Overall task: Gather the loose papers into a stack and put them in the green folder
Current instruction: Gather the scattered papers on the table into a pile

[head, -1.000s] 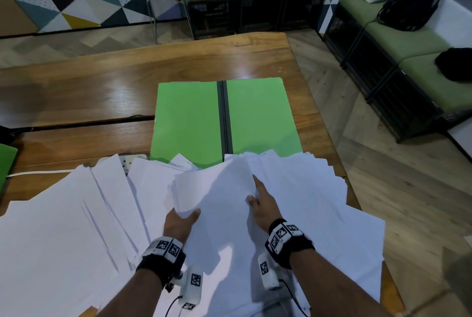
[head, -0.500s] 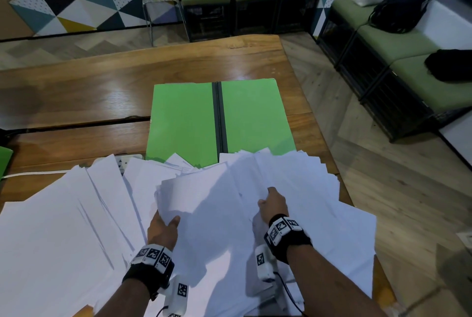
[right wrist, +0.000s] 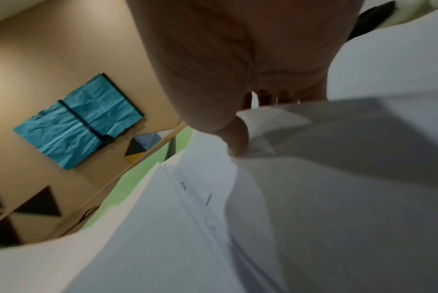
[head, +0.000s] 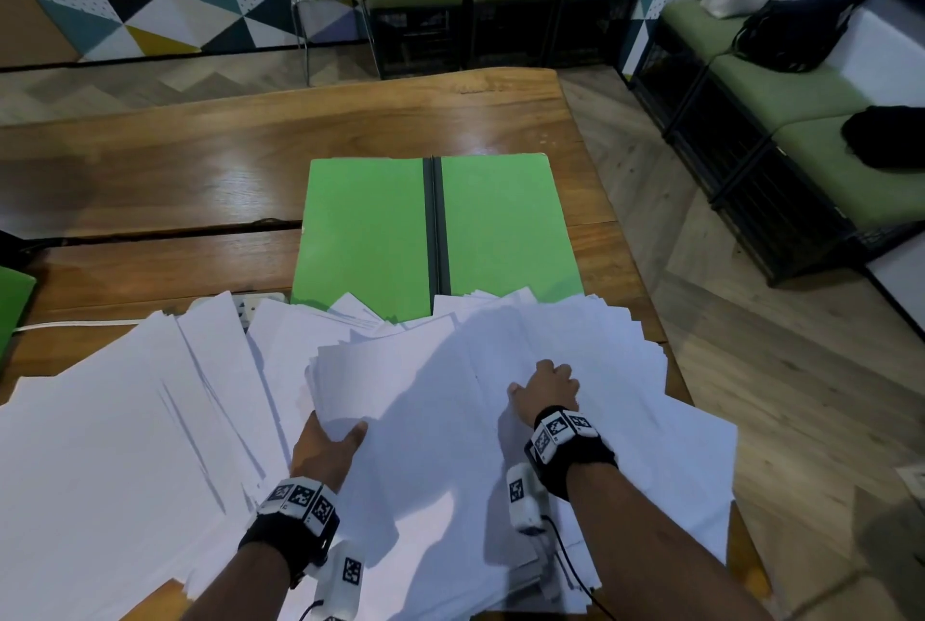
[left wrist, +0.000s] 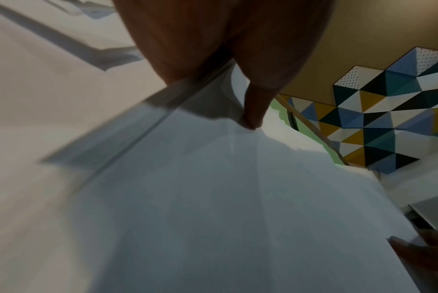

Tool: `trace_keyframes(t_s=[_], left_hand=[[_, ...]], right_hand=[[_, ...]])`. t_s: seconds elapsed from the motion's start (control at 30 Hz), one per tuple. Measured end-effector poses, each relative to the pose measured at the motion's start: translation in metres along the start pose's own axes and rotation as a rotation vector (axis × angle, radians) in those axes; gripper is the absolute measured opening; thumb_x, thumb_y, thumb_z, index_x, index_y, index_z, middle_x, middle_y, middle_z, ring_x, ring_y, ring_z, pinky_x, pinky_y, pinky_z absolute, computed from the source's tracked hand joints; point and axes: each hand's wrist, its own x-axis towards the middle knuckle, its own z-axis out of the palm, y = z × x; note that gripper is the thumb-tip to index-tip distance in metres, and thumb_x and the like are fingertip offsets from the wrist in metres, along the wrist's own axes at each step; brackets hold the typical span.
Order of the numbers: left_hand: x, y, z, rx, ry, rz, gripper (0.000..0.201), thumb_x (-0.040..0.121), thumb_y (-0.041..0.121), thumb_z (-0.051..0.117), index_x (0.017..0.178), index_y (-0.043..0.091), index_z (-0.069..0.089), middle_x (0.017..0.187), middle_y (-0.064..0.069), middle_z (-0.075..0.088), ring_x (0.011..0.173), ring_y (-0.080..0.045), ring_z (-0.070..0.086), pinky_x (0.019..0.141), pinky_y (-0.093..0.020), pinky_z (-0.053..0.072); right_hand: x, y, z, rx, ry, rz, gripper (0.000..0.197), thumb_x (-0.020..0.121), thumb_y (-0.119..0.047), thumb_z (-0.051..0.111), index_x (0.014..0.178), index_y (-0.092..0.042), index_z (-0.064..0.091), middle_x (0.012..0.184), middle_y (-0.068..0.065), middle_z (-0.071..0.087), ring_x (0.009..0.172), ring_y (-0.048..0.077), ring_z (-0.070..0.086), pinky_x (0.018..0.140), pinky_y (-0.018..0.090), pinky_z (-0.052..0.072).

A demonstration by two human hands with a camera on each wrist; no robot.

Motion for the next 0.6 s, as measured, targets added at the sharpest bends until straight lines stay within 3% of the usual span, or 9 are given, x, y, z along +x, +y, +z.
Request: trace_keyframes(t_s=[0.13, 0.23, 0.3, 0.37, 0.43, 0.5, 0.6], left_hand=[[0.0, 0.001, 0.0, 0.055, -0.001, -0.007, 0.058, 0.08, 0.029, 0.073, 0.131, 0.016, 0.05, 0.12, -0.012, 0.063, 0.109, -0.035, 0.059, 0.094, -0.046, 0.048], [0.0, 0.002, 0.0, 0.094, -0.008, -0.001, 0.057, 0.079, 0.029, 0.073, 0.13, 0.015, 0.051, 0.119, -0.013, 0.064, 0.107, -0.036, 0.06, 0.092, -0.044, 0.049], [0.0, 0.002, -0.002, 0.114, -0.005, 0.001, 0.058, 0.079, 0.029, 0.073, 0.131, 0.015, 0.051, 0.119, -0.014, 0.064, 0.107, -0.036, 0.06, 0.091, -0.043, 0.049], [0.0, 0.001, -0.001, 0.121, 0.003, 0.003, 0.059, 0.08, 0.028, 0.073, 0.133, 0.015, 0.049, 0.122, -0.014, 0.062, 0.109, -0.037, 0.059, 0.091, -0.041, 0.048], [-0.002, 0.002, 0.0, 0.132, 0.009, 0.005, 0.061, 0.082, 0.028, 0.072, 0.135, 0.015, 0.047, 0.124, -0.015, 0.061, 0.112, -0.037, 0.057, 0.093, -0.042, 0.046], [-0.002, 0.002, 0.001, 0.142, 0.017, 0.008, 0.062, 0.081, 0.029, 0.072, 0.136, 0.015, 0.046, 0.126, -0.015, 0.06, 0.114, -0.037, 0.056, 0.094, -0.043, 0.046], [-0.002, 0.002, 0.002, 0.153, 0.021, 0.016, 0.063, 0.081, 0.03, 0.072, 0.137, 0.016, 0.045, 0.126, -0.015, 0.059, 0.114, -0.037, 0.056, 0.094, -0.042, 0.046]], right_hand=[[0.0, 0.006, -0.003, -0.018, -0.029, -0.132, 0.042, 0.095, -0.017, 0.044, 0.133, -0.008, 0.028, 0.123, 0.018, 0.054, 0.112, 0.035, 0.055, 0.09, 0.042, 0.044], [0.015, 0.024, -0.023, -0.099, 0.029, -0.172, 0.039, 0.093, -0.013, 0.042, 0.131, -0.011, 0.031, 0.118, 0.016, 0.057, 0.109, 0.035, 0.057, 0.088, 0.043, 0.046], [0.023, 0.038, -0.034, -0.162, 0.079, -0.171, 0.041, 0.092, -0.019, 0.05, 0.13, -0.012, 0.035, 0.125, 0.014, 0.051, 0.116, 0.033, 0.05, 0.09, 0.044, 0.046], [0.024, 0.047, -0.037, -0.242, 0.135, -0.142, 0.054, 0.088, -0.036, 0.058, 0.132, -0.013, 0.036, 0.132, 0.012, 0.039, 0.122, 0.032, 0.04, 0.089, 0.043, 0.045], [0.022, 0.046, -0.034, -0.186, 0.107, -0.129, 0.07, 0.083, -0.046, 0.064, 0.134, -0.011, 0.033, 0.134, 0.012, 0.034, 0.124, 0.032, 0.037, 0.09, 0.042, 0.044], [0.021, 0.042, -0.029, -0.08, 0.031, -0.149, 0.077, 0.081, -0.042, 0.068, 0.139, -0.009, 0.029, 0.139, 0.013, 0.037, 0.128, 0.034, 0.039, 0.098, 0.043, 0.041], [0.018, 0.036, -0.026, 0.11, -0.036, -0.16, 0.068, 0.086, -0.028, 0.065, 0.141, -0.008, 0.03, 0.135, 0.018, 0.05, 0.126, 0.034, 0.047, 0.1, 0.041, 0.042]])
